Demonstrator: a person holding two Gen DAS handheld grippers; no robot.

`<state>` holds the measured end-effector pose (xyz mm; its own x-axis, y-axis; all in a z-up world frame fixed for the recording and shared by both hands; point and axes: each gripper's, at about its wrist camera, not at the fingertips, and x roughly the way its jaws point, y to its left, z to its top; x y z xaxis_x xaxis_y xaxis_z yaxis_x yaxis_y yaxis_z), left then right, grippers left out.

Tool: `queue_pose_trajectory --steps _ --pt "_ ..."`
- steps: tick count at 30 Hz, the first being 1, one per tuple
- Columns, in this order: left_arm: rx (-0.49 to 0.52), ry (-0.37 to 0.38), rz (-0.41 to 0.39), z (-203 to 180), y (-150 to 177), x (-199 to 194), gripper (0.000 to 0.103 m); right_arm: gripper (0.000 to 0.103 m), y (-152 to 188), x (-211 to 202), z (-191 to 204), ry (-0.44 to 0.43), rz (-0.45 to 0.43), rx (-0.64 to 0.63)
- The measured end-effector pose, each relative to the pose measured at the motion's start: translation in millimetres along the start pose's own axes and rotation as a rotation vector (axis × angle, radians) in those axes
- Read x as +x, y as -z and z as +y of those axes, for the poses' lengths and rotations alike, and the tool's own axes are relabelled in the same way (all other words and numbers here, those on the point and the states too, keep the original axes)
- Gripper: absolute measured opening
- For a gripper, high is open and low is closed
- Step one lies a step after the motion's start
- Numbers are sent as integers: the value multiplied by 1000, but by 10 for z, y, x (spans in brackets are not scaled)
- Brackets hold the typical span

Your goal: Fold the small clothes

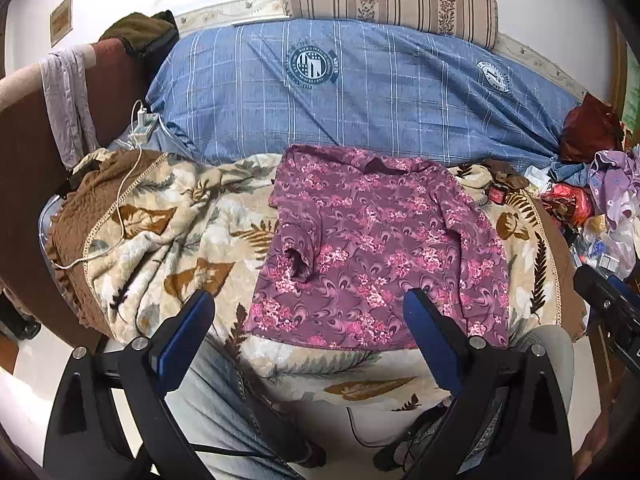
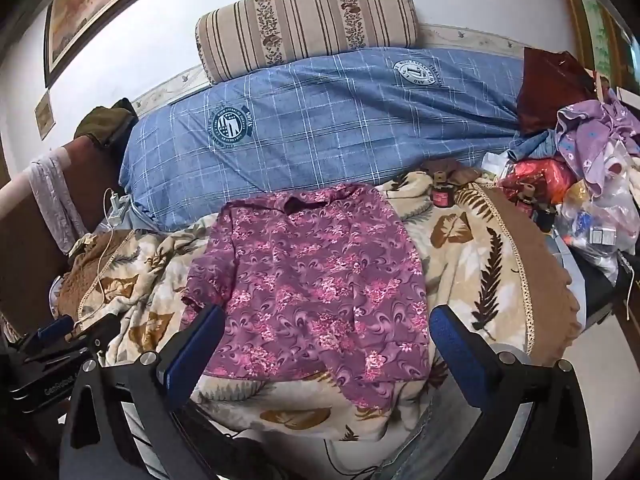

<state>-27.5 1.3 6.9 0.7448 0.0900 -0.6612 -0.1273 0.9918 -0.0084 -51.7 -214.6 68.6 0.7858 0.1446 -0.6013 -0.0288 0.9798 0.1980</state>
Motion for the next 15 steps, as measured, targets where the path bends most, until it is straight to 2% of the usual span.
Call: queue_pose_trajectory --steps 15 --pt "16 11 25 -63 -9 94 96 103 14 105 42 13 23 -20"
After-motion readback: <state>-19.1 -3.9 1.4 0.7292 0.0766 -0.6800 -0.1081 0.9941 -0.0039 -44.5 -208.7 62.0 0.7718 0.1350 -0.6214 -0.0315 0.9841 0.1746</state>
